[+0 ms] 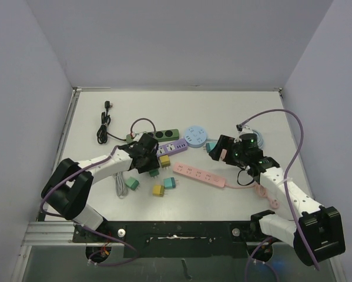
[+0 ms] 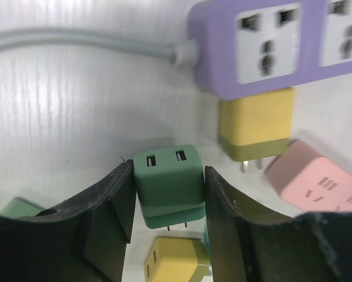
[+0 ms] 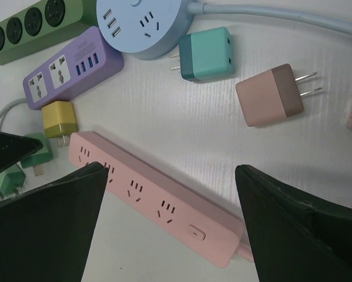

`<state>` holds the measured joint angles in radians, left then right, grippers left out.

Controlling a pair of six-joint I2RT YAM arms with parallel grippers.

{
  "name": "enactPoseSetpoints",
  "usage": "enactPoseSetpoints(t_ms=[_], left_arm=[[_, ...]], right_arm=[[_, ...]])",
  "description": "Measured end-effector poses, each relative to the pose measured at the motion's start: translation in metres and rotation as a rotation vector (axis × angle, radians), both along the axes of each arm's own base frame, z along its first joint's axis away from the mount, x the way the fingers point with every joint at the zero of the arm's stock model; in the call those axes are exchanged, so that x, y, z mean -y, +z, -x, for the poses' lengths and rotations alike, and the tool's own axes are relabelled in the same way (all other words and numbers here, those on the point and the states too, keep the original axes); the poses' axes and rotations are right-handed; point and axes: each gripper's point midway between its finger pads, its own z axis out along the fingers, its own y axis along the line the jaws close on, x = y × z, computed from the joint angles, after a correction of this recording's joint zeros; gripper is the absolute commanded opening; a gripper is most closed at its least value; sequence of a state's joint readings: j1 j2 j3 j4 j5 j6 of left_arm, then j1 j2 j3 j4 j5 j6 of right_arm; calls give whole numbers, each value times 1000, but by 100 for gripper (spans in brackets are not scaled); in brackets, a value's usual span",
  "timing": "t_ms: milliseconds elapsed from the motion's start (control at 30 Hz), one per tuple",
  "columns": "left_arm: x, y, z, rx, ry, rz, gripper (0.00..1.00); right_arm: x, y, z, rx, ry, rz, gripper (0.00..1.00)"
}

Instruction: Insert the plug

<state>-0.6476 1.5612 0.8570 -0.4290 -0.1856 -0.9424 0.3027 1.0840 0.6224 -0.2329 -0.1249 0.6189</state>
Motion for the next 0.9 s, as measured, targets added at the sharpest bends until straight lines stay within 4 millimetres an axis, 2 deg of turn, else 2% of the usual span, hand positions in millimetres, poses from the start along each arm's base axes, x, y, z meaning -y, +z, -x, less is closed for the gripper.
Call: enactPoseSetpoints(t_ms=[67,167,367,433,533,633,733,900], left_arm=[[6,9,-8,41,-68,3,18],[28,40,-30,129,-190,40,18],[96,156,-85,460,-438,193,18],[112,177,-91,557,-511,235,18],[125,182,-86,644,-613,283,18],[128,169,-72,681,-711,306,18],[134,166,-61,722,-810,332,18],[144,191,-46,865,-965,379,18]], right_arm=[[-3,2,0,-2,12,-10,94],[-9,17,-5,0,36,-28,95],[-27,98,-39,152,83,-87,95],[-31,117,-43,188,93,-103,95],[-35,136,-48,215,109,-121,93],[-41,141,-48,208,134,-135,92],[-52,137,-45,178,176,-145,92],[-74,121,-39,99,255,-159,89]])
